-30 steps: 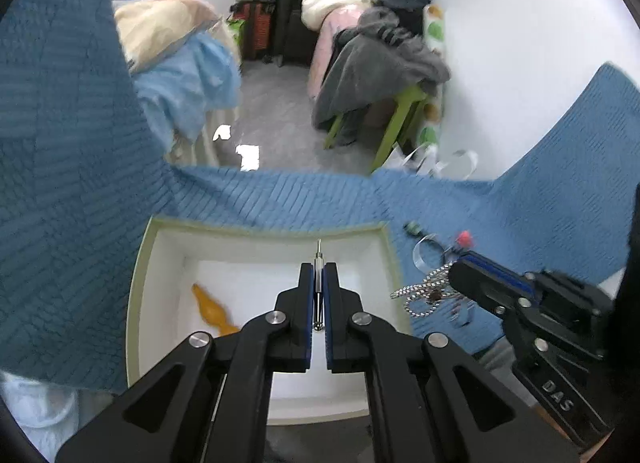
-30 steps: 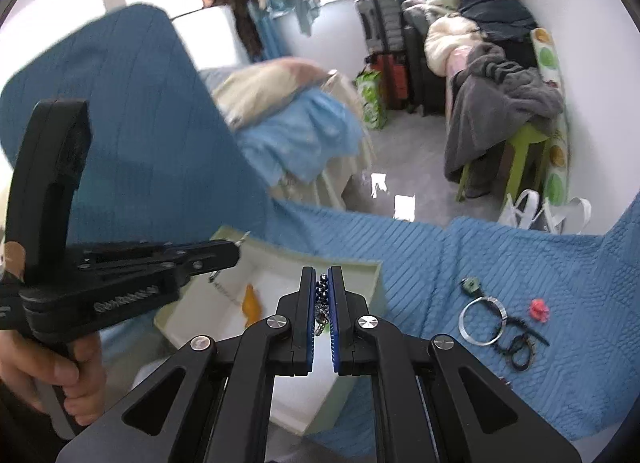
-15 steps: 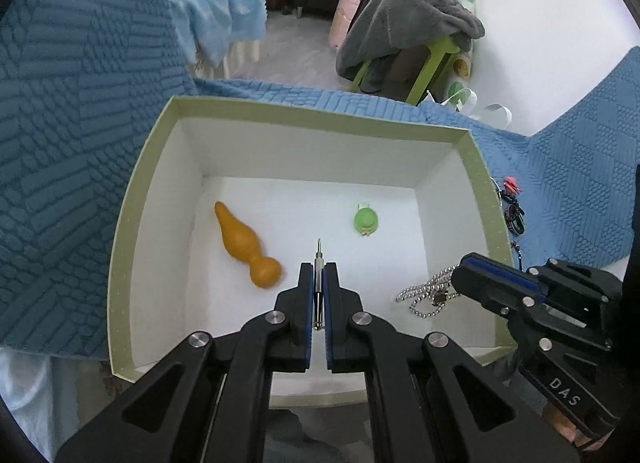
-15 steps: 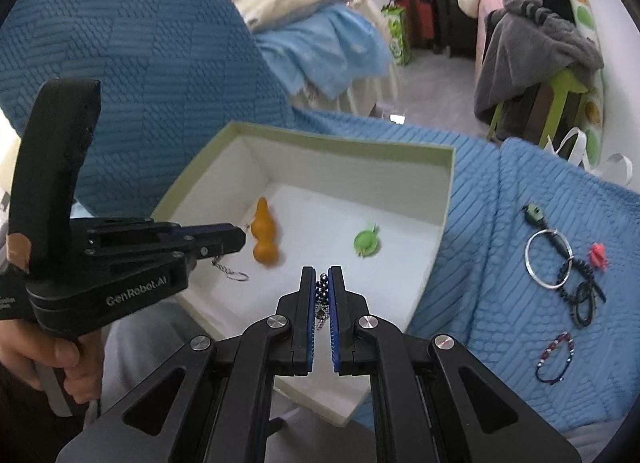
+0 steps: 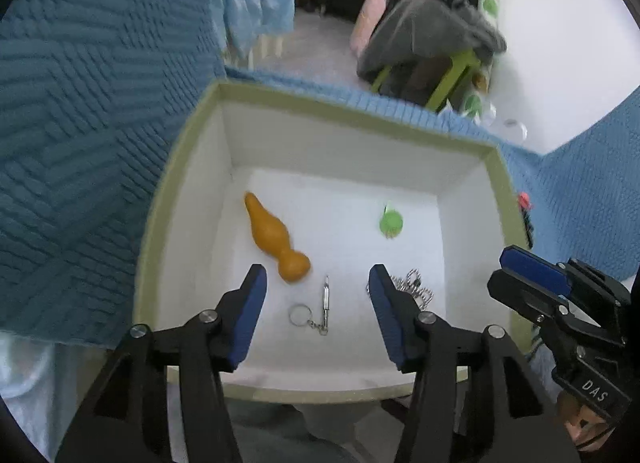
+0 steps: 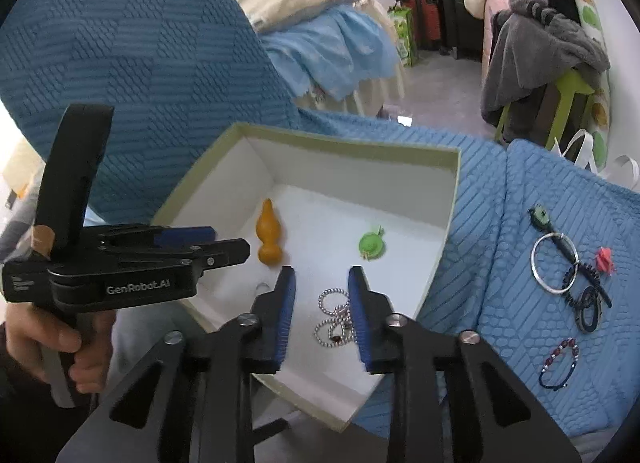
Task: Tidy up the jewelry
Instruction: 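Withdraw both tools from the box toward the remaining jewelry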
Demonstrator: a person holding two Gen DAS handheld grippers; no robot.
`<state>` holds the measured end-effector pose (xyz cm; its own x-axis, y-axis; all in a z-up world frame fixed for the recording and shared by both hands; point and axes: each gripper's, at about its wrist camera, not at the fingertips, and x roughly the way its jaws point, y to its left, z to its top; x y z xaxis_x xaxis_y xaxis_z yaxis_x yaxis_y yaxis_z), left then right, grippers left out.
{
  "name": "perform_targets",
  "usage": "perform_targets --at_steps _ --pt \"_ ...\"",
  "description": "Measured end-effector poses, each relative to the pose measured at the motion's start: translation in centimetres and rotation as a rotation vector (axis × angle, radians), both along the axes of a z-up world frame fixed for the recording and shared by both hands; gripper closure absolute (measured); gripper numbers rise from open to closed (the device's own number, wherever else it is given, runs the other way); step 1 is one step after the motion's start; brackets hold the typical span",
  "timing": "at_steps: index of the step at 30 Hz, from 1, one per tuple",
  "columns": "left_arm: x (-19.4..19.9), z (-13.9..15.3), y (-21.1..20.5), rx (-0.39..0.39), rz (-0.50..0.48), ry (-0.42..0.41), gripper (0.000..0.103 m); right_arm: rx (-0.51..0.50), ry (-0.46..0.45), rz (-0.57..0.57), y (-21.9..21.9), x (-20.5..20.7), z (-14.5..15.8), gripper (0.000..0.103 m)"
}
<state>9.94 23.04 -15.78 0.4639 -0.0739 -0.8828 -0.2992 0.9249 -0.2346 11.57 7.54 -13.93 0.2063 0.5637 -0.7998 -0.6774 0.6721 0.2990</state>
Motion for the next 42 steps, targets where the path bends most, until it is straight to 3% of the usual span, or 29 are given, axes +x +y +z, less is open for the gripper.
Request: perform_targets --at_steps 13,22,33,42 --pt "-2.2 9.6 -1.6 0.064 0.047 -0.238 0.049 0.129 -0.183 -0.050 -3.2 0.6 9.0 0.077" --pt "-2.7 13.8 -4.7 0.112 0.021 -0.353 0.049 0.185 -0.266 -0.097 -6.7 0.9 12.5 0.077" --pt "-2.2 15.4 -8.5 0.072 0.018 -0.444 0.049 0.201 -0.334 -0.137 -11.7 1.1 14.4 0.077" --pt "-1.0 13.8 -12.5 0.048 0.001 -0.431 0.049 0.177 -0.358 -0.182 -15.6 2.0 13.1 0.077"
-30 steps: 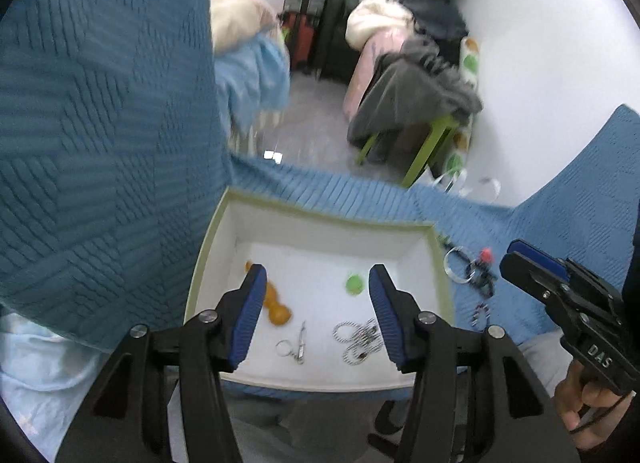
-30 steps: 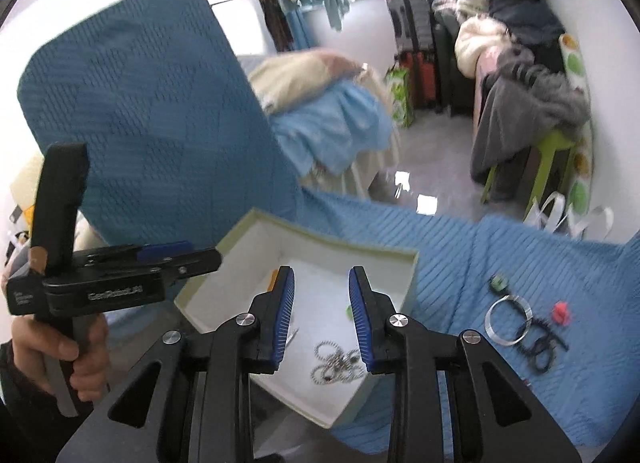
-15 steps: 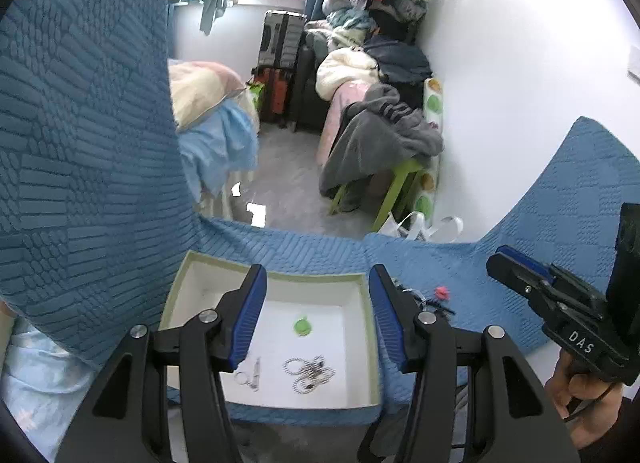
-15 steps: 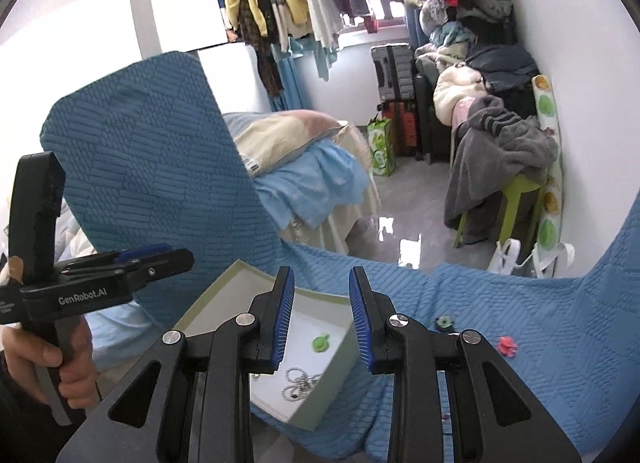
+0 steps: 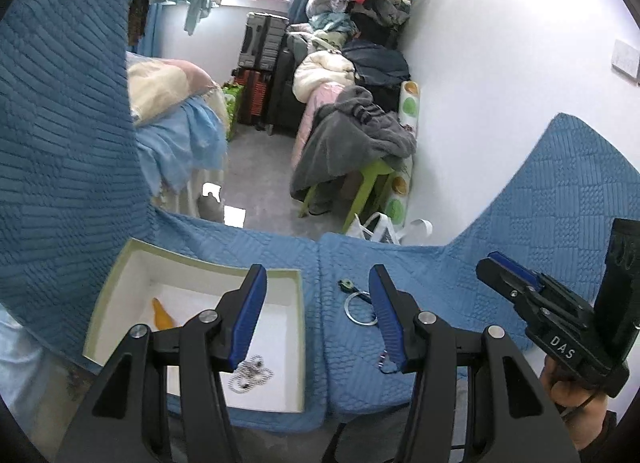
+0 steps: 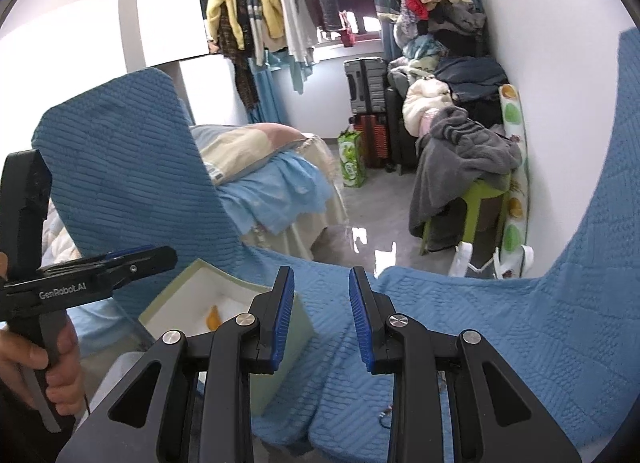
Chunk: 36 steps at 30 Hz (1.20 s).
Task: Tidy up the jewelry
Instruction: 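Withdraw both tools from the box toward the remaining jewelry, then close left gripper on the red-bead bracelet while right gripper grasps the black-and-gold bangle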
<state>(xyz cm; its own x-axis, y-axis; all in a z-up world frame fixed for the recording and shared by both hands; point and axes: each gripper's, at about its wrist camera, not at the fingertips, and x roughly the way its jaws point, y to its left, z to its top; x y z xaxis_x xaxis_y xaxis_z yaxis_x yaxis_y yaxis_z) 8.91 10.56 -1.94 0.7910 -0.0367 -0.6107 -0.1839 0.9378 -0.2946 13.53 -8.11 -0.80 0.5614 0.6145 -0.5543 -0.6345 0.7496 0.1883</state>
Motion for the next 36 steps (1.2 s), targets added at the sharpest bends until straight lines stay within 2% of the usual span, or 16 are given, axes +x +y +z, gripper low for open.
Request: perform_targets --at_steps 6,8,12,19,27,29,31,34,36 --pt "0.8 -1.0 -3.2 0.028 -0.049 0.019 0.049 -0.020 0.011 -0.040 -2.7 0.5 -1.7 0.077" --pt "1.1 -1.4 -4.1 0.024 -0.064 0.021 0.049 -0.018 0.015 -0.057 -3.7 0.7 -2.1 0.077" --pt "2.6 -3.4 -6.1 -0.005 -0.124 0.077 0.049 -0.030 0.022 -0.105 -6.0 1.2 -3.3 0.077" --pt "4.7 -8.6 -10.0 -0.044 -0.216 0.172 0.049 -0.052 0.101 -0.181 -9.8 2.8 -8.0 0.077" --pt "6.8 -13.6 -12.8 -0.113 -0.303 0.235 0.051 -0.091 0.227 -0.161 -11.0 5.2 -14.0 0.077" --pt "7.4 -14.8 -13.2 -0.117 -0.319 0.263 0.060 -0.096 0.261 -0.156 -11.0 5.9 -15.3 0.077" --pt "8.0 -16.1 -13.6 -0.107 -0.327 0.295 0.063 -0.111 0.282 -0.143 -10.7 6.7 -16.4 0.077" --pt "8.6 -17.6 -14.1 -0.102 -0.337 0.336 0.070 -0.155 0.307 -0.097 -9.6 7.8 -18.1 0.088" --pt "8.8 -18.1 -14.3 -0.088 -0.342 0.345 0.071 -0.189 0.320 -0.079 -9.1 8.7 -19.4 0.089"
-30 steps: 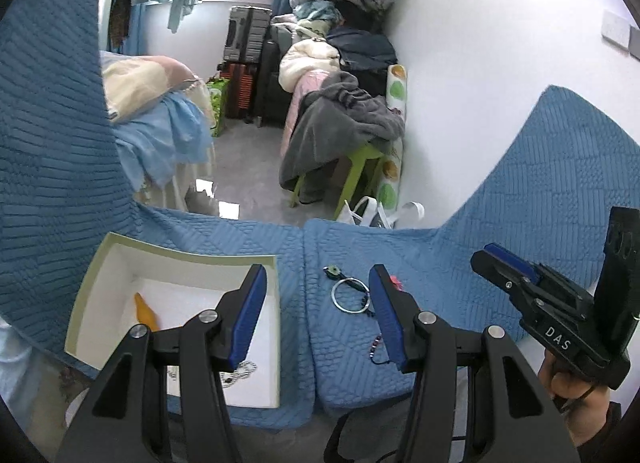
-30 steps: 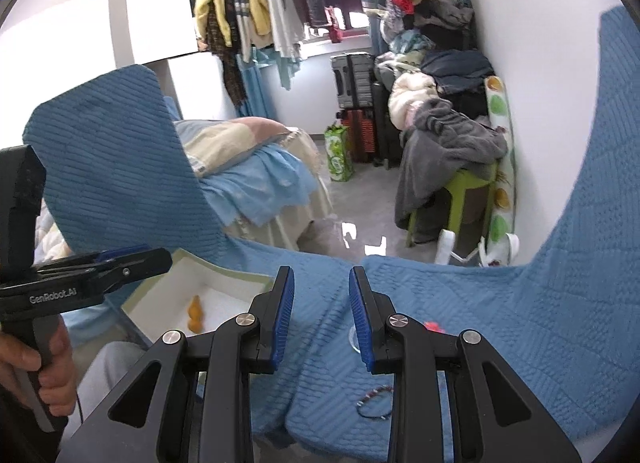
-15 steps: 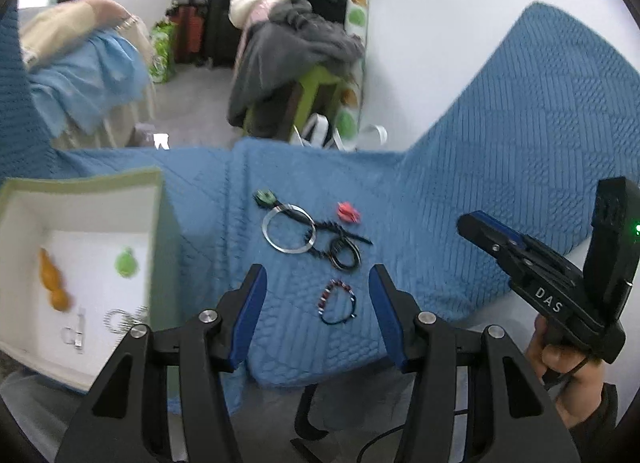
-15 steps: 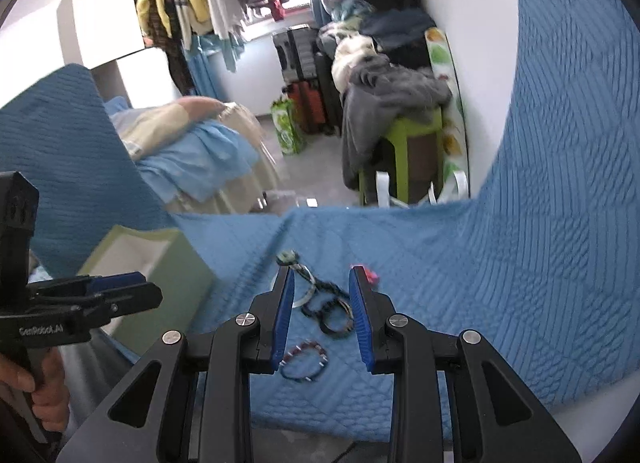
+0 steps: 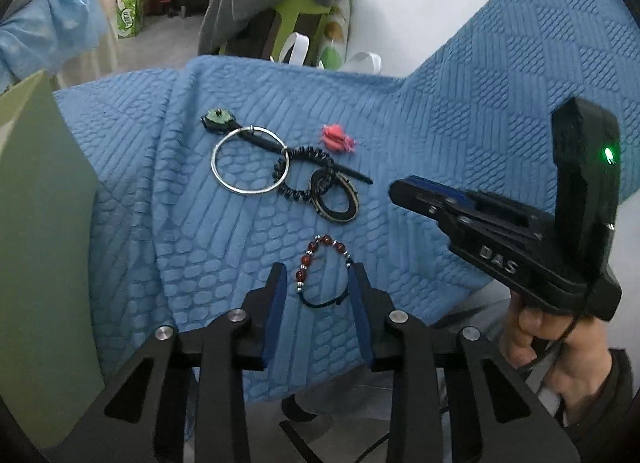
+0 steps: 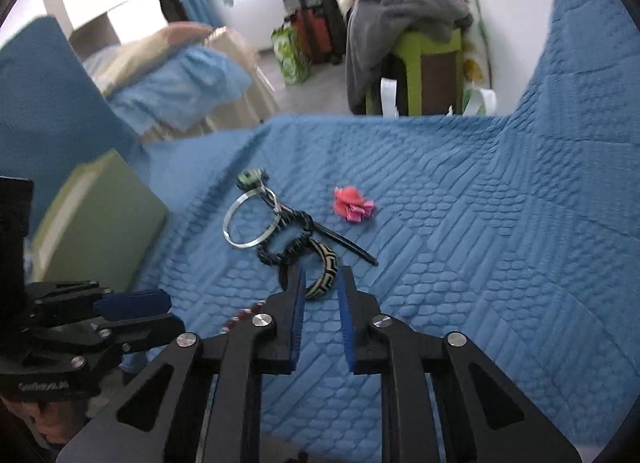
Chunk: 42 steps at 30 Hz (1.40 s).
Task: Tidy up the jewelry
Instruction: 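Close left gripper on the red-bead bracelet while right gripper grasps the black-and-gold bangle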
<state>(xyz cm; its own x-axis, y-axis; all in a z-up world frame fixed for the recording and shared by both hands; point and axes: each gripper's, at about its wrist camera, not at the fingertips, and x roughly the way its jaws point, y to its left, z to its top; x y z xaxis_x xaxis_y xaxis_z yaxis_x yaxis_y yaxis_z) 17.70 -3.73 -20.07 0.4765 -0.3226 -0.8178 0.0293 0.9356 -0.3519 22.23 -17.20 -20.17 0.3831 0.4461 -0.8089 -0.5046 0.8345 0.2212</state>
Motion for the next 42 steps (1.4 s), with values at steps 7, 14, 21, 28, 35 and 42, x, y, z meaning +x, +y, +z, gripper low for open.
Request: perform_targets --at_steps 7,14,21,28,35,42 --pt "1.2 -1.8 -0.8 0.041 -0.019 0.028 0.077 -0.013 0.037 0.040 1.0 1.6 -2.0 0.090" --pt "2.4 -3.6 -1.7 0.119 -0.043 0.037 0.085 -0.059 0.040 0.082 2.5 2.2 -3.1 0.090" --pt "3.1 -3.8 -3.2 0.231 -0.112 0.004 0.086 -0.110 0.038 0.106 3.1 2.4 -4.1 0.090" --pt "3.3 -3.9 -3.7 0.246 -0.134 -0.016 0.087 -0.156 0.012 0.122 3.5 2.3 -4.4 0.092" --pt "3.5 -4.2 -4.0 0.275 -0.091 -0.056 0.097 -0.125 0.042 0.035 1.8 2.9 -4.0 0.097" --pt "3.0 -3.3 -2.8 0.159 -0.040 -0.035 0.097 -0.114 0.039 -0.026 0.2 2.6 -2.9 0.097"
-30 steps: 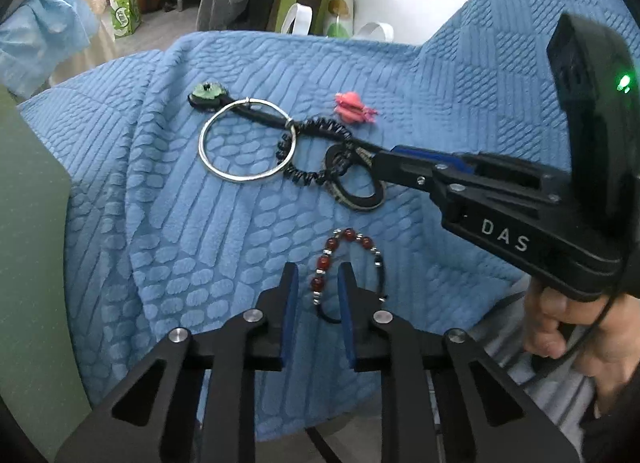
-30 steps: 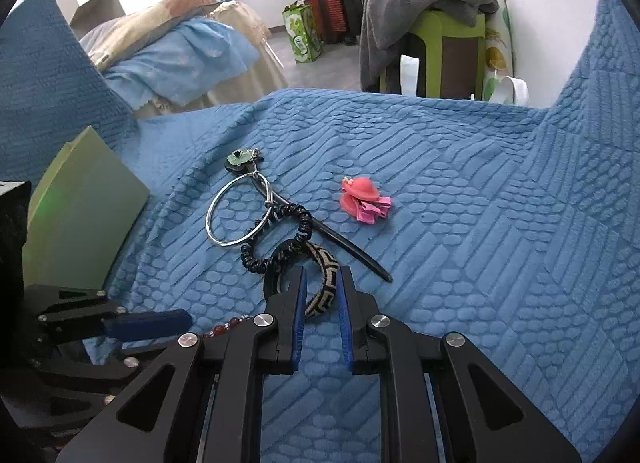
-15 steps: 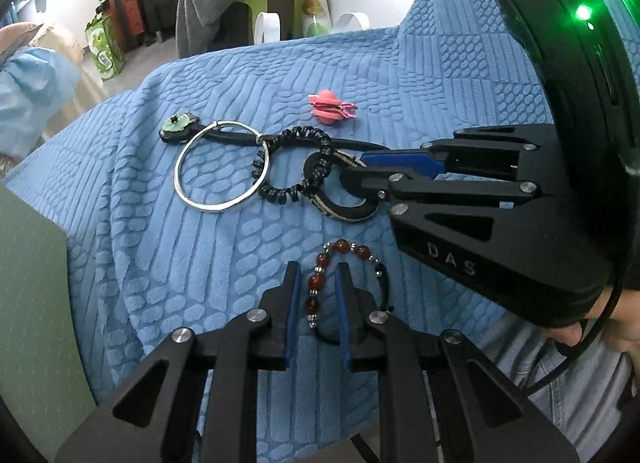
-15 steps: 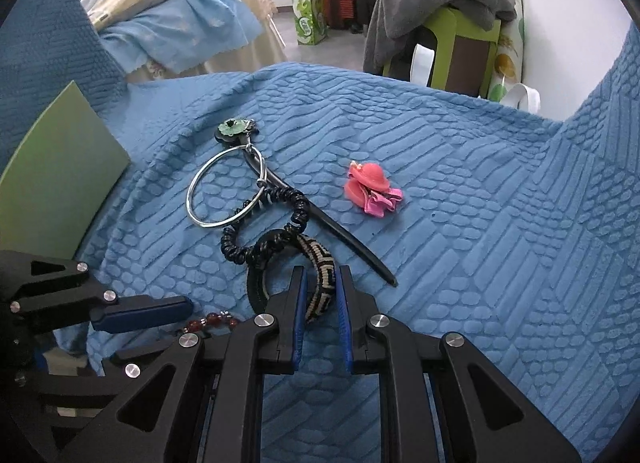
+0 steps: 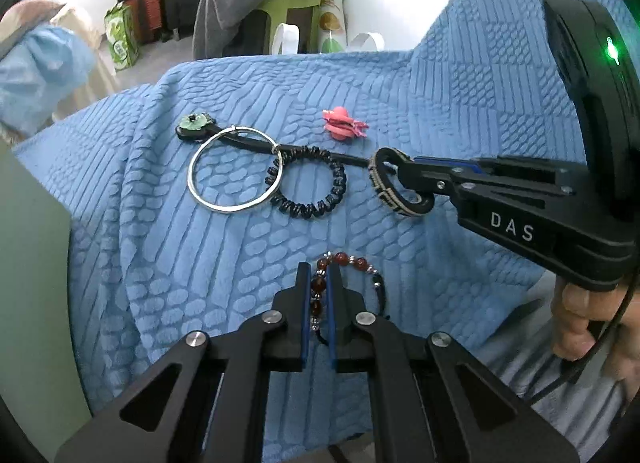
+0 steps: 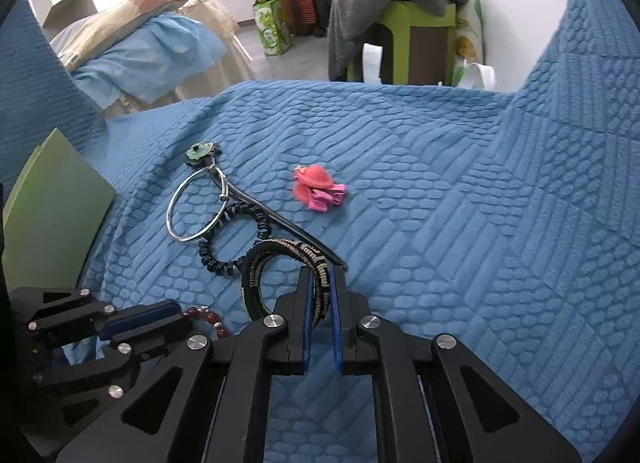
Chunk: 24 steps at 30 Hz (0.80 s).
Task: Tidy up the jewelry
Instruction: 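Close left gripper on the red-bead bracelet while right gripper grasps the black-and-gold bangle, then carry the bracelet and bangle into the white box and open both grippers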
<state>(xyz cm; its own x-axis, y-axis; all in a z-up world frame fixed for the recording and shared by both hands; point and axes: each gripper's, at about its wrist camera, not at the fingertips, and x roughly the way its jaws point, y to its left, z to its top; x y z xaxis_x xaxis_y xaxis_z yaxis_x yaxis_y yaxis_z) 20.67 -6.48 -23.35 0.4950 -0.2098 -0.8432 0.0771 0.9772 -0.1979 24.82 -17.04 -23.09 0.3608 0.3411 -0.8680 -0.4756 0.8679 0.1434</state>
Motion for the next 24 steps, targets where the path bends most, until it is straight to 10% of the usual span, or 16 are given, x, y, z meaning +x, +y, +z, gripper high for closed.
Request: perform_targets --at_steps 24 --pt "-2.3 10.4 6.2 -0.106 0.127 -0.121 0.097 0.066 -0.110 -0.138 0.3 -2.4 9.6 0.097"
